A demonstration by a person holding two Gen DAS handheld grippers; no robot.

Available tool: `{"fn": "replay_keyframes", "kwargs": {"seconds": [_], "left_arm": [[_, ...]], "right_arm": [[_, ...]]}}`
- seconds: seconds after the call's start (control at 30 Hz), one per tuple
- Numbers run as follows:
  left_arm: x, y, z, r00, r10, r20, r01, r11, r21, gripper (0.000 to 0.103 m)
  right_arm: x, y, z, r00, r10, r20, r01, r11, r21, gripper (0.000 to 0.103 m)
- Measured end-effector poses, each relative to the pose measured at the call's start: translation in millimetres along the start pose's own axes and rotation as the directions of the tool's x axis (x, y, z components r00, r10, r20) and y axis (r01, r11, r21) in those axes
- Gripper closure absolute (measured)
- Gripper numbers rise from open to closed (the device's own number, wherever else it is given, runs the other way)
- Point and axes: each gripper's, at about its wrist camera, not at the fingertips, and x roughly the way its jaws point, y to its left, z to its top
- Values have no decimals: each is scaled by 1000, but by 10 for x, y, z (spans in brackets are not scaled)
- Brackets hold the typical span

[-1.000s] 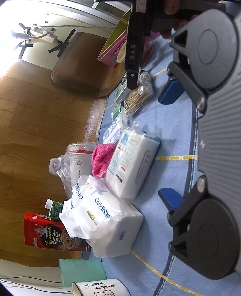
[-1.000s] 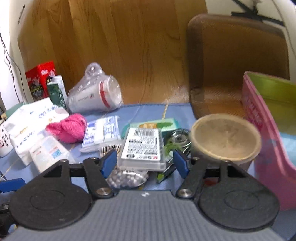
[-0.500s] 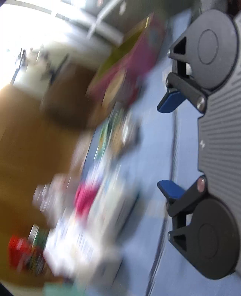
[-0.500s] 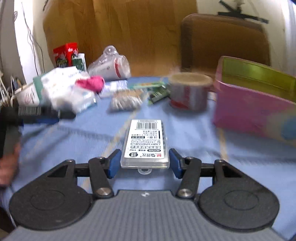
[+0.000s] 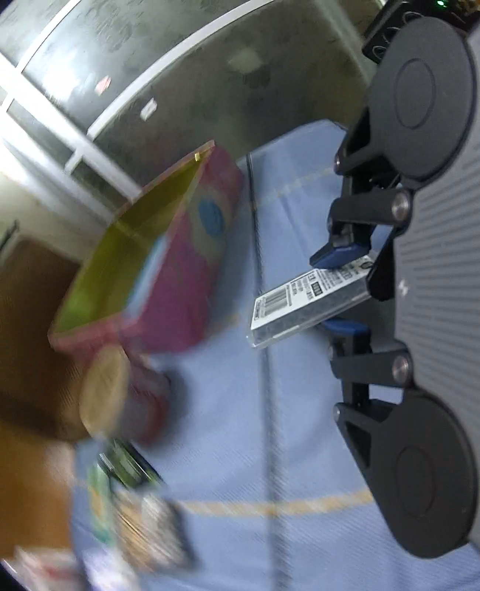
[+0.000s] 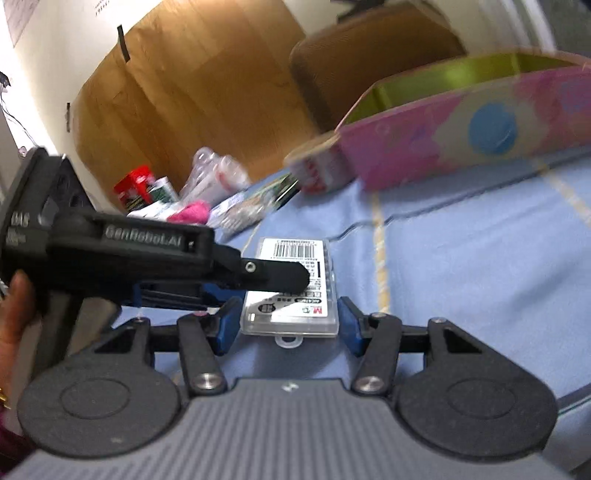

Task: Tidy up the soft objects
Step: 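Carry the white box into the pink tin and open the left gripper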

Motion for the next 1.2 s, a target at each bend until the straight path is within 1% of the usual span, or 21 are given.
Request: {"fn": "replay_keyframes", "kwargs": {"seconds": [0.07,0.13,0.17,0.2,0.3,0.4,0.47,0.57,0.63,0.7,0.73,0.77,0.8,0.87,0.97,1.03,1.13,1.2], "left_arm": [[95,-246,204,1000,-16,15,15,998,58,74],[227,-524,453,998,-56,34,52,992,118,74],[322,-663,588,996,-80,42,73,987,146,74],[418,-768,710,994,-98,48,89,982,165,74],[802,-1023,1065,990,-130,48,119,974,195,73],[1253,-1132,1317,991,-134,23,128,975,180,73],[1498,-1151,1431,991,-132,7,129,979,159,72],[1744,-1141,1501,994,-109,-12,110,983,147,69],[1902,-1149,1527,997,-74,-26,77,986,149,66],[1971,-1115,1529,999,-42,-25,45,987,153,51],[1986,-1109,1515,1000,-14,-17,16,989,150,34],[1970,-1107,1496,1000,10,0,-10,989,147,28],[1937,-1114,1466,1000,22,18,-25,988,154,28],[1833,-1121,1396,999,24,33,-30,983,181,28],[1529,-1122,1275,996,14,92,-33,978,204,28],[1205,-1085,1103,990,7,143,-39,975,220,28],[673,-938,769,975,-25,219,-30,969,244,25],[301,-707,533,963,-14,269,-53,969,240,25]], "right_arm": [[-80,-79,119,998,-17,64,18,1000,-10,45],[-163,-171,296,988,-54,142,61,997,-41,45],[-191,-212,390,980,-83,183,96,993,-61,45],[-212,-268,505,966,-123,228,145,986,-81,45],[-228,-528,827,929,-213,301,250,964,-89,45],[-106,-900,1137,912,-279,301,311,948,-64,45],[-24,-1111,1273,907,-315,280,344,937,-61,45],[73,-1357,1427,907,-351,232,374,926,-61,45],[197,-1463,1494,907,-371,199,391,918,-71,45],[338,-1540,1539,900,-399,172,420,902,-103,44],[406,-1522,1542,894,-416,168,439,887,-139,44],[422,-1555,1554,889,-427,166,451,879,-153,44],[465,-1553,1551,883,-438,168,463,872,-160,44],[461,-1531,1531,882,-436,181,464,872,-159,43],[335,-1444,1470,880,-418,224,449,887,-110,43],[203,-1324,1401,881,-399,254,429,900,-73,43],[-3,-1124,1295,905,-323,278,345,938,-34,43],[-78,-954,1177,929,-263,260,282,959,-37,43]]}}
